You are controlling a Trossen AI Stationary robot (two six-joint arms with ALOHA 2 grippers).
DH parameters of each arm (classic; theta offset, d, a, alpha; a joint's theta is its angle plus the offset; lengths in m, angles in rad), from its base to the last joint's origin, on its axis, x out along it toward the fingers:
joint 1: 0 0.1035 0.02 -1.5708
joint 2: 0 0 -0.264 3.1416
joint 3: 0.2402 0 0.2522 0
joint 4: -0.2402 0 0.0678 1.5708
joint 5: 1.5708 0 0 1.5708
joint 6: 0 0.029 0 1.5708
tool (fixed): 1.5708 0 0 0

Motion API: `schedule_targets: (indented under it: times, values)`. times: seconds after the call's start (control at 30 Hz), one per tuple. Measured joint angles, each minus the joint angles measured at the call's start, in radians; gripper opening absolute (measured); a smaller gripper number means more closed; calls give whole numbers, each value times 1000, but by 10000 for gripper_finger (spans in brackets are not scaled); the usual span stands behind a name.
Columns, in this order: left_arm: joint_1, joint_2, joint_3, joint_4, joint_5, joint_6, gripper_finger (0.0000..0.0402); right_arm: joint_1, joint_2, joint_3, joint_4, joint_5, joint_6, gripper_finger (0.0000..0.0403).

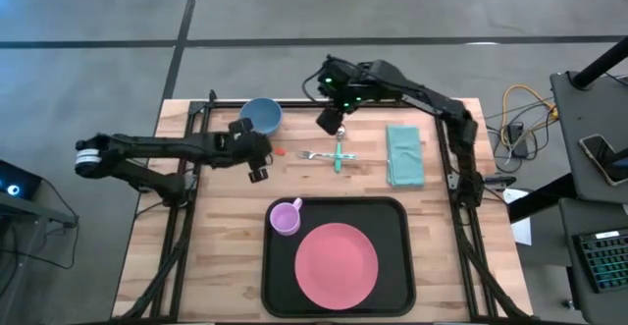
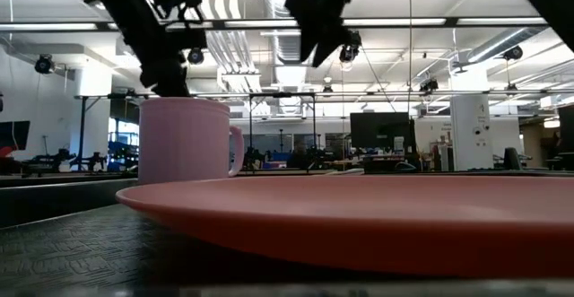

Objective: Set up tray
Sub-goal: Put the blue bowl on the pink plate to the bottom right of the purple mug

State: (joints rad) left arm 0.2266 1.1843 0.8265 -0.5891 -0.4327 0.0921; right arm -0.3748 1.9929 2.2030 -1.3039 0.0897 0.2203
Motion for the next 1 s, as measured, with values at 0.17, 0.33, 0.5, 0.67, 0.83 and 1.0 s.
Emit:
schedule_targets:
  times: [0.17,0.33,0.5,0.67,0.83,1.0]
  values:
    - [125,-9,-29,68,83,163,171,6,-162,-146,24,78,13,206]
    - [215,24,-26,97,152,264,171,-1,-293,-336,78,180,88,206]
    - [249,91,-25,97,192,335,171,-10,-406,-518,149,182,172,206]
    - [274,184,-26,135,193,363,171,-10,-485,-656,201,182,241,206]
    - [293,260,-26,170,181,354,171,-10,-520,-747,216,173,298,206]
    - [291,271,-26,158,95,352,171,-6,-545,-788,219,167,319,206]
